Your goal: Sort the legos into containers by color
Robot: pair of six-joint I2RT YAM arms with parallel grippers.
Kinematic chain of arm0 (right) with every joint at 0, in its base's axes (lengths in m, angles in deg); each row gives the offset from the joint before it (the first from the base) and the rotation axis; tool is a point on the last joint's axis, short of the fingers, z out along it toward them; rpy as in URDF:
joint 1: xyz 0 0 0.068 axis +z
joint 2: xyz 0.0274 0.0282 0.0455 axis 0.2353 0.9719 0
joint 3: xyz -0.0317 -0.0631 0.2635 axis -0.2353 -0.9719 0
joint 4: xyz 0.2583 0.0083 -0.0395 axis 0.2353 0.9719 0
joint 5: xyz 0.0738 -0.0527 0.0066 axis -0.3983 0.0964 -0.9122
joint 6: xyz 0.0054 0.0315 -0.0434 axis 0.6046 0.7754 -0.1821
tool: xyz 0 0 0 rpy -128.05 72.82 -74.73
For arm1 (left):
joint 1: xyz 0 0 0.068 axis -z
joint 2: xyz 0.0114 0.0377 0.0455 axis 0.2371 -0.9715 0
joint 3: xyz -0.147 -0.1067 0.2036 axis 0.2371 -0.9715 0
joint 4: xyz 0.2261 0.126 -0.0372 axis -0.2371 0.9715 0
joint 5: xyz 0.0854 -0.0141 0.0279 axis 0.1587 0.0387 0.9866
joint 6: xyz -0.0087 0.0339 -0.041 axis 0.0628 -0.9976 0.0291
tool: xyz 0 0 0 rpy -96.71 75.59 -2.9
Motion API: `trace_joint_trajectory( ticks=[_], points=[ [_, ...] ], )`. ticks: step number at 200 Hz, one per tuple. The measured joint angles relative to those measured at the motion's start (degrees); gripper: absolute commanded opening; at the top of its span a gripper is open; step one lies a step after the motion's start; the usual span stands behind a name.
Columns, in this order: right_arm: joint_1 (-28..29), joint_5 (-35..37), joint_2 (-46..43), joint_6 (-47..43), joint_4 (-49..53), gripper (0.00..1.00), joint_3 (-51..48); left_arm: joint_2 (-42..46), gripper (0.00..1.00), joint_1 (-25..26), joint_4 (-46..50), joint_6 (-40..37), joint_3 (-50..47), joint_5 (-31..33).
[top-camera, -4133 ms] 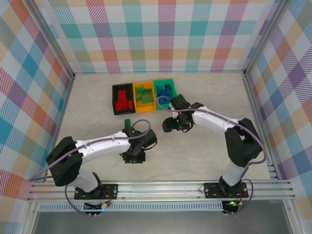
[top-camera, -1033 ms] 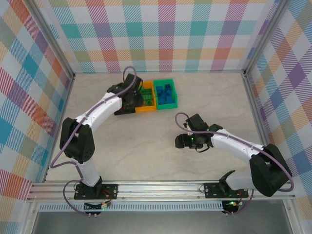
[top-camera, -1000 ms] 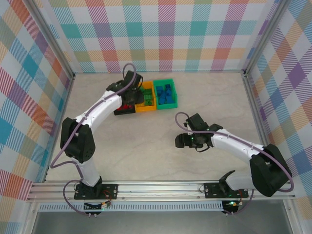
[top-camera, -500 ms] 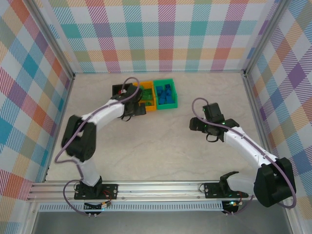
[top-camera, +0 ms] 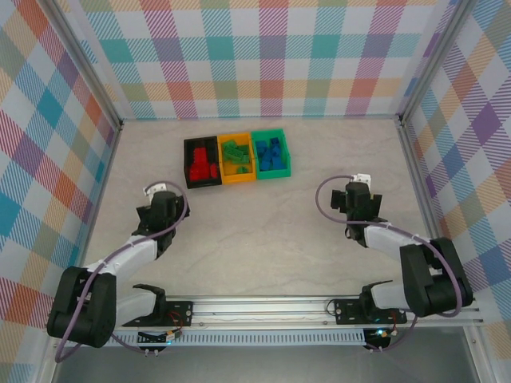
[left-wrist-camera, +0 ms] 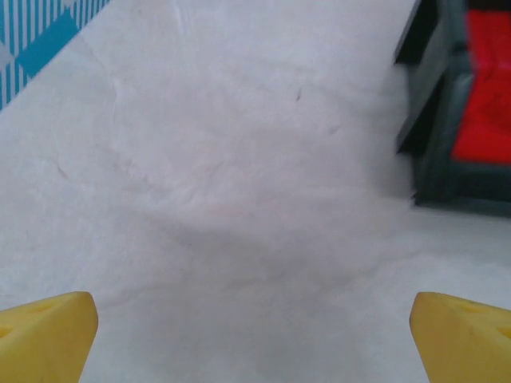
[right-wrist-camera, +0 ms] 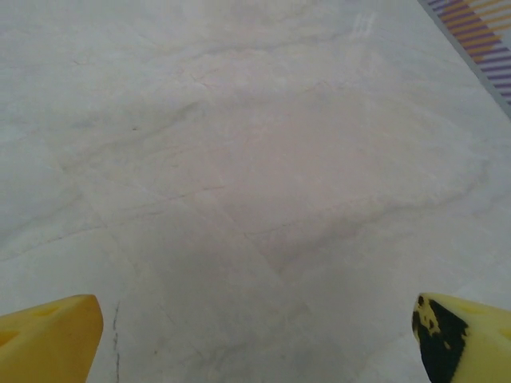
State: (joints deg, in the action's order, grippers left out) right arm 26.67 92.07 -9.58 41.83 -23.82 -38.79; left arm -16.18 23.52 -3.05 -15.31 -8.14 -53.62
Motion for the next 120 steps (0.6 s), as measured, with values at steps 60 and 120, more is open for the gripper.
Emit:
trace_joint_trajectory(
  ticks=[60,120],
  points=[
    [-4.8,-10.3,5.9,-6.9,-22.0,0.99,-4.7,-10.4,1.0,-6.2,-23.1,-4.0,-3.0,-9.3],
    [-10.6,-23.1,10.4,-6.7,-23.8,0.99,-4.1,-23.7,1.0,-7.6,-34.7,-6.5,-1.4,-19.1]
  ],
)
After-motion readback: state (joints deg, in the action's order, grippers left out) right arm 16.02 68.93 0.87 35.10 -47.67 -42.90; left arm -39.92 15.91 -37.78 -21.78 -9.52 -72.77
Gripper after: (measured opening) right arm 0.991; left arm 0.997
